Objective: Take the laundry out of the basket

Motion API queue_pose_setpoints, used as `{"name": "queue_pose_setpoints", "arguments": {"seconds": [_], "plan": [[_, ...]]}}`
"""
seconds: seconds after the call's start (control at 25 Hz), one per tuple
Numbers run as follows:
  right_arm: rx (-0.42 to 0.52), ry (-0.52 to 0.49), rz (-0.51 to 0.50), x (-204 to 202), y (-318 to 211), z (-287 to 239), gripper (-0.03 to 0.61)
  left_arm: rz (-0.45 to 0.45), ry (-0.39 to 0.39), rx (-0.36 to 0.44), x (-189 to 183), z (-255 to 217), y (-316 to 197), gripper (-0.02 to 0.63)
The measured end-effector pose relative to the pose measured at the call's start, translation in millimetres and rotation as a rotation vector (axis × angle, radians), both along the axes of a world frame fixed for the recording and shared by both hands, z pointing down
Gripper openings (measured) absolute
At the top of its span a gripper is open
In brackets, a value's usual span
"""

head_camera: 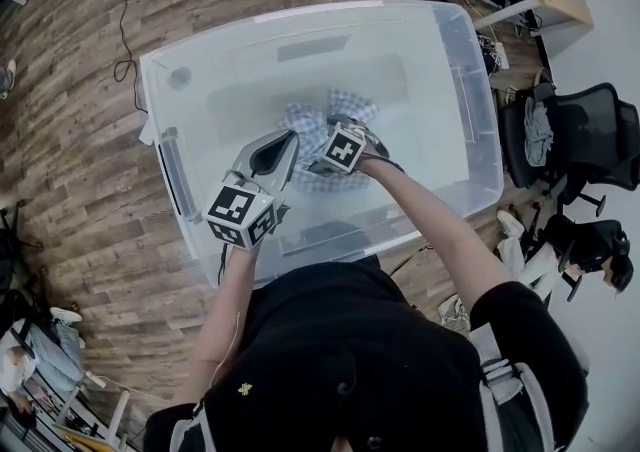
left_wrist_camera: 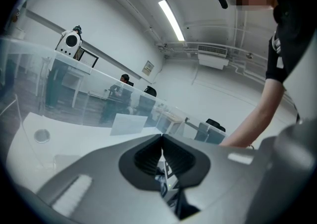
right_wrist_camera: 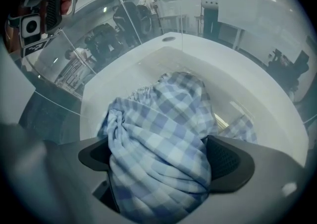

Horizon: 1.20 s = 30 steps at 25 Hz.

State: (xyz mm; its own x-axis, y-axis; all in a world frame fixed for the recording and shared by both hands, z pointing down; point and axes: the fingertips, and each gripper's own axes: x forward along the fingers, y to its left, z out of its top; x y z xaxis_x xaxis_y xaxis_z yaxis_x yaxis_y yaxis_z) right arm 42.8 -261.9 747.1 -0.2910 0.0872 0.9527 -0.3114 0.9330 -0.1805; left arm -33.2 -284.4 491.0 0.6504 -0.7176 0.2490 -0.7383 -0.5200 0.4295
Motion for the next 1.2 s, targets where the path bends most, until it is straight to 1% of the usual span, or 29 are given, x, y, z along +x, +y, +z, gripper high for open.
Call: {"name": "queue_pose_setpoints", "arguments": {"seconds": [0.28,0.36,0.44,0.56,0.6,0.72,0.8,1.0,1.04,1.12,1.16,1.2], "plan": [[0.043,0.005,-0.015,-5,-3,1,0.568,0.007,0.003,0.005,0,-2,1,0.006],[0.039,0.013,-0.020,-6,0,0,0.551,0.006,0.004,0.009,-1,-4,2,0.006],[0.029,0.030,-0.030,-7,3,0,0.514,0.004,0.004,0.016,-2,-7,2,0.006],[0.009,0.055,-0.041,-7,9,-2,0.439,0.001,0.004,0.028,-2,-11,1,0.006],[0.003,0.055,-0.039,-7,10,-2,0.420,0.002,0.002,0.031,-2,-13,1,0.006],[-0.012,0.044,-0.026,-8,13,-6,0.336,0.007,-0.004,0.045,-3,-19,3,0.006],[-0.019,0.040,-0.020,-8,14,-8,0.301,0.009,-0.010,0.054,-4,-23,4,0.006],[-0.022,0.032,0.000,-10,9,-22,0.252,0.008,-0.025,0.082,-8,-33,6,0.006],[-0.023,0.028,0.006,-9,8,-26,0.245,0.007,-0.028,0.089,-8,-35,7,0.006],[-0.054,0.002,0.036,-11,10,-34,0.239,0.005,-0.029,0.100,-10,-39,8,0.006],[-0.055,-0.012,0.054,-12,8,-38,0.238,0.004,-0.029,0.104,-11,-40,9,0.006],[-0.036,-0.024,0.069,-13,2,-44,0.238,0.004,-0.028,0.107,-11,-41,10,0.006]]}}
